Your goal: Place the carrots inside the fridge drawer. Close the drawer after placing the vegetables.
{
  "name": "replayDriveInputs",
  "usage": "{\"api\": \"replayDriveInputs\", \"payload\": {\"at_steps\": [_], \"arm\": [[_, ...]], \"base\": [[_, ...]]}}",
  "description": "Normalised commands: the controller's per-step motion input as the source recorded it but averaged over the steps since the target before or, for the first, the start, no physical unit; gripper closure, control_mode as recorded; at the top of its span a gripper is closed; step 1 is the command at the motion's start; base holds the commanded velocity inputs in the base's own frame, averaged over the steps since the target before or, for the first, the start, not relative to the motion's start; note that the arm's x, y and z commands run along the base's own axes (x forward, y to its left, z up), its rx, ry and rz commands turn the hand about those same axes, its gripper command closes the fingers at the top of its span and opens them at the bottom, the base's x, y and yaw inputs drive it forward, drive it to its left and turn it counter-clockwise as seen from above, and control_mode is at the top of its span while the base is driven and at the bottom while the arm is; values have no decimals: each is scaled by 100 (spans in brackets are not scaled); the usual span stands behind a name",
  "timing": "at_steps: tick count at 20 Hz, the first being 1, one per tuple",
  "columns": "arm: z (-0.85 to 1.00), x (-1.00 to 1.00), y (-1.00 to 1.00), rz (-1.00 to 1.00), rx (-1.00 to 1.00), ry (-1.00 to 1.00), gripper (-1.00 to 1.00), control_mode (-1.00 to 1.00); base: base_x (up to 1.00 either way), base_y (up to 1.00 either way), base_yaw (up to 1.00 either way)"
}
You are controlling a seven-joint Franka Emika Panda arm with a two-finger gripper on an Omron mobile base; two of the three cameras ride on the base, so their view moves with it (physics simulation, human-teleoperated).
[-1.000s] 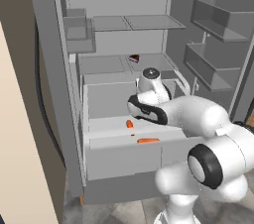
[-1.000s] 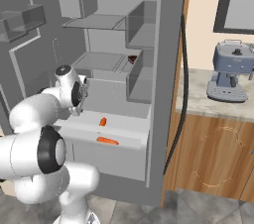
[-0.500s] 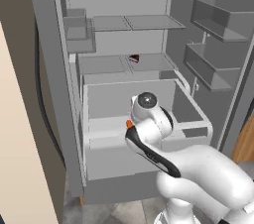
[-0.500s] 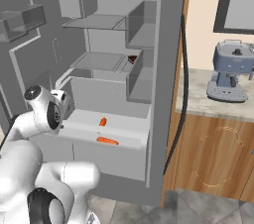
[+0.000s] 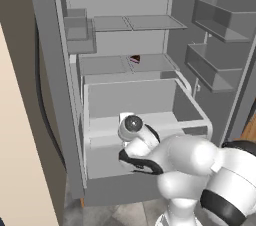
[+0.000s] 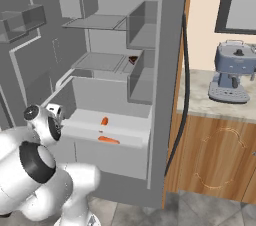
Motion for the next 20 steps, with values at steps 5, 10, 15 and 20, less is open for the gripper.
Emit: {"api": "replayDriveInputs", "payload": {"at_steps": [5, 10, 15, 20], "arm": [[-50, 85, 0, 0, 0, -13, -100, -100], [-4, 99, 5, 0, 0, -10, -100, -100], [15, 96, 11, 0, 0, -3, -100, -100], [41, -74, 3, -6, 0, -2, -100, -100]], "base": [[0, 0, 0], [0, 0, 0], [0, 0, 0], [0, 0, 0]]}}
